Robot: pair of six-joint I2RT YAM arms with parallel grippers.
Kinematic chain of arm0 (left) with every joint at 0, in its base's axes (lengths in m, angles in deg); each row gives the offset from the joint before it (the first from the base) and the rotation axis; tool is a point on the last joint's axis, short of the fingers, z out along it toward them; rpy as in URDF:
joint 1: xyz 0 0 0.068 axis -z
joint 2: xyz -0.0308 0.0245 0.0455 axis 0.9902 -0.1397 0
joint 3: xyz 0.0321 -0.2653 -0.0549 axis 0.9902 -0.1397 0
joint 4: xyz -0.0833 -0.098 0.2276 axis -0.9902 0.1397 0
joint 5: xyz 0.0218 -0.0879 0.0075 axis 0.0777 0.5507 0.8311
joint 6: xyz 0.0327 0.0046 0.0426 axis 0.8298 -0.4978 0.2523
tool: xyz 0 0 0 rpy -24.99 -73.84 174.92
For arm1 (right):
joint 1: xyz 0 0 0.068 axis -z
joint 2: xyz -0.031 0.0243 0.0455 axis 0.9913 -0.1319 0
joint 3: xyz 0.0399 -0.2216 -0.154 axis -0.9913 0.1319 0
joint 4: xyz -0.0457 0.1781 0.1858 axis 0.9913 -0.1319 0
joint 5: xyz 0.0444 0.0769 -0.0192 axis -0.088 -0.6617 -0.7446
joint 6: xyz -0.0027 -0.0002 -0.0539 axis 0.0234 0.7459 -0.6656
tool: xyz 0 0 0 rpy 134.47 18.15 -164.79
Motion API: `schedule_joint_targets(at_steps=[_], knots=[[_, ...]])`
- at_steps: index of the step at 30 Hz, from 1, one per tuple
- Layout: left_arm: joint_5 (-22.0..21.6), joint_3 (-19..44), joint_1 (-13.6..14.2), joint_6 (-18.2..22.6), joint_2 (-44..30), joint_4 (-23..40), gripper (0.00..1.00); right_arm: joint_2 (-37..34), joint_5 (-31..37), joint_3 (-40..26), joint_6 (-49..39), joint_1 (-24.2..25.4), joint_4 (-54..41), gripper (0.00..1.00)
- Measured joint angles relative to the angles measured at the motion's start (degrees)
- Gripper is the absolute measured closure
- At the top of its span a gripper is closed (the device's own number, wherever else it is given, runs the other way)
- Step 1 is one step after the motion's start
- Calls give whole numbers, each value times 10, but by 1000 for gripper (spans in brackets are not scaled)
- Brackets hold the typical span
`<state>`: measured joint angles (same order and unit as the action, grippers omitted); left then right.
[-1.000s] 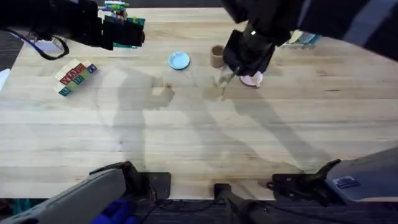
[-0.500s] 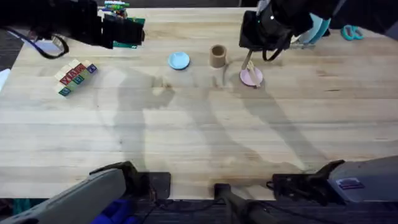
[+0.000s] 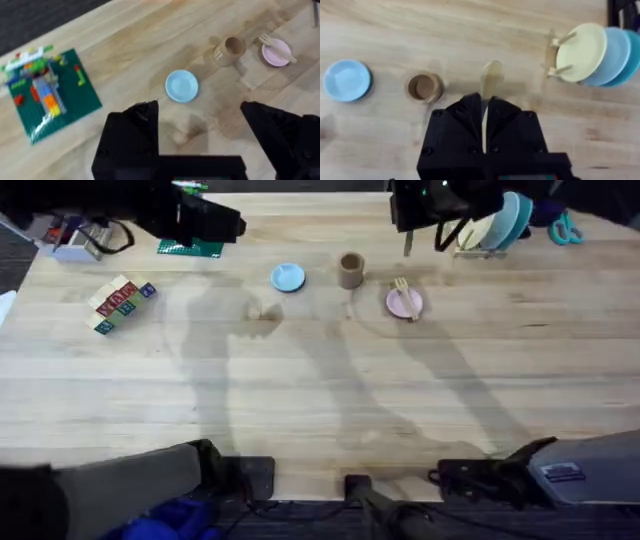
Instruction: Pick up a utensil and set it on the pink plate, then put the other utensil in the container.
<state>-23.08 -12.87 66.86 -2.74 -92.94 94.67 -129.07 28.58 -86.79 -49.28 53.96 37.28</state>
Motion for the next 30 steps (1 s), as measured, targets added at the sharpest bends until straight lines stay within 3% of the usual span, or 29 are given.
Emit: schedule_joint_targets(at_steps=[5,16,23,25,30], knots=[[67,0,0,64,-40,-43,8,0,-9,0,-30,26,43,970],[187,0,2,173,-147,-116,8,0,-117,0,-95,88,125,970],[217,0,22,198,-192,-162,8,0,-185,0,-173,101,169,969],[222,0,38,204,-203,-180,8,0,-243,0,-205,122,195,968],[231,0,45,223,-206,-183,8,0,-309,0,-221,155,239,968]])
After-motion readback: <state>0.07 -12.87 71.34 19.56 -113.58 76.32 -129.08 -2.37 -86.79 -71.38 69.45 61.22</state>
